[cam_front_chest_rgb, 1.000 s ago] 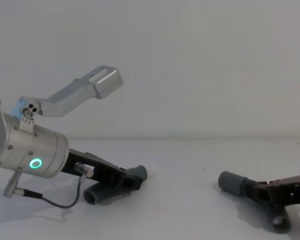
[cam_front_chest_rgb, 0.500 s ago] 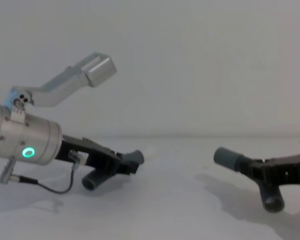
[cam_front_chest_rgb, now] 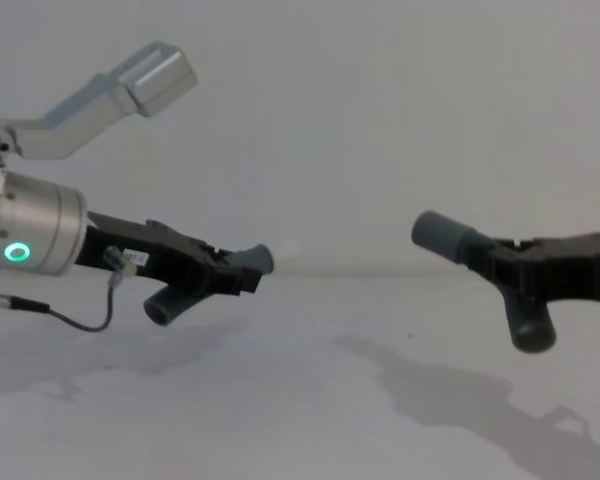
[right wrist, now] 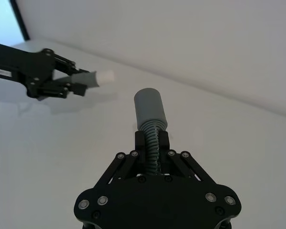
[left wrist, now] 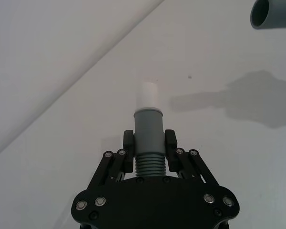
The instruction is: Use both hands to pick up one end of the pipe from the table, align the ends, and insert them.
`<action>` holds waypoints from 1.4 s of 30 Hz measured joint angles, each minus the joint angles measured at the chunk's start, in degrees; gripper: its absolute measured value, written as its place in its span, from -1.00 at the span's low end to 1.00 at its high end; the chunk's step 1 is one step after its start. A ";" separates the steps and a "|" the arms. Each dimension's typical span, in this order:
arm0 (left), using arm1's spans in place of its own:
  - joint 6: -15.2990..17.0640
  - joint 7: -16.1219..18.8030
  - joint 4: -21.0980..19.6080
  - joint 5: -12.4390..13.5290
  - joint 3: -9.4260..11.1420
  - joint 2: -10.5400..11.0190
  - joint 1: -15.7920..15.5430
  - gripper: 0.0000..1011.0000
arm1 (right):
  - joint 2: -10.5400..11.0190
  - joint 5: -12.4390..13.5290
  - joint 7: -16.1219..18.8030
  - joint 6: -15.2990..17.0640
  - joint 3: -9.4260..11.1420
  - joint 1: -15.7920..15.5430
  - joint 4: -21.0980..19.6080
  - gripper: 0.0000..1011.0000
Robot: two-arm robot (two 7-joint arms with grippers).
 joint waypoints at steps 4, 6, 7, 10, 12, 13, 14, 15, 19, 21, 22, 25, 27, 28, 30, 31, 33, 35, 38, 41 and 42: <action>-1.41 -2.36 0.47 -0.29 0.46 0.95 -0.95 -0.24 | 0.79 0.68 2.40 -1.90 0.10 0.08 -0.56 -0.69; -2.19 -3.89 0.84 -0.39 0.86 1.54 -1.63 -0.24 | 1.17 1.00 3.24 -2.36 0.11 0.19 -0.67 -0.69; -2.44 -4.42 0.92 -0.42 0.95 1.66 -1.77 -0.24 | 1.54 1.34 4.16 -2.81 0.11 0.33 -0.75 -0.70; -4.04 -7.94 1.80 -0.57 1.94 2.78 -3.40 -0.24 | 2.62 2.29 6.83 -3.84 0.01 0.79 -0.81 -0.70; -4.51 -9.10 2.06 -0.60 2.27 3.07 -3.94 -0.24 | 3.12 2.70 8.06 -4.19 -0.11 1.04 -0.82 -0.70; -5.06 -10.40 2.34 -0.62 2.67 3.35 -4.59 -0.24 | 3.59 3.04 9.17 -4.43 -0.22 1.28 -0.81 -0.70; -5.28 -10.94 2.47 -0.63 2.85 3.46 -4.86 -0.24 | 4.05 3.45 10.41 -4.69 -0.38 1.54 -0.78 -0.70; -5.73 -11.97 2.72 -0.64 3.18 3.67 -5.40 -0.24 | 4.34 3.64 10.95 -4.80 -0.48 1.71 -0.74 -0.70; -6.88 -14.56 3.43 -0.65 4.02 4.08 -6.79 -0.24 | 5.43 4.44 13.63 -5.33 -0.90 2.38 -0.52 -0.70; -7.40 -15.66 3.69 -0.64 4.33 4.18 -7.30 -0.24 | 6.06 4.86 15.16 -5.61 -1.20 2.83 -0.32 -0.70; -7.62 -16.08 3.84 -0.64 4.49 4.22 -7.56 -0.24 | 6.25 4.95 15.46 -5.66 -1.32 2.96 -0.27 -0.70; -8.52 -17.84 4.43 -0.64 5.23 4.28 -8.68 -0.24 | 6.91 5.38 17.15 -5.96 -1.70 3.52 -0.06 -0.70; -9.24 -19.28 4.88 -0.67 5.74 4.26 -9.50 -0.24 | 7.35 5.62 18.15 -6.11 -1.98 4.00 0.13 -0.70; -9.66 -20.10 5.14 -0.69 6.00 4.21 -10.01 -0.24 | 7.45 5.68 18.38 -6.14 -2.05 4.08 0.18 -0.70; -10.15 -20.99 5.47 -0.72 6.34 4.13 -10.47 -0.24 | 7.67 5.82 18.82 -6.20 -2.23 4.35 0.30 -0.70; -10.35 -21.38 5.59 -0.73 6.49 4.10 -10.69 -0.24 | 7.76 5.90 19.07 -6.22 -2.31 4.46 0.35 -0.70; -10.87 -22.47 5.93 -0.77 6.94 3.96 -11.42 -0.24 | 8.04 6.04 19.65 -6.29 -2.64 4.88 0.58 -0.70; -11.35 -23.56 6.24 -0.80 7.42 3.88 -12.00 -0.24 | 8.16 6.11 19.87 -6.30 -2.77 5.05 0.68 -0.70; -11.75 -24.48 6.43 -0.85 7.81 3.81 -12.49 -0.24 | 8.34 6.29 20.15 -6.31 -3.05 5.38 0.89 -0.70; -12.35 -25.87 6.63 -0.97 8.48 3.80 -13.25 -0.24 | 8.49 6.42 20.40 -6.30 -3.32 5.68 1.18 -0.70; -12.40 -26.10 6.65 -0.98 8.59 3.81 -13.35 -0.24 | 8.51 6.45 20.43 -6.30 -3.38 5.73 1.26 -0.70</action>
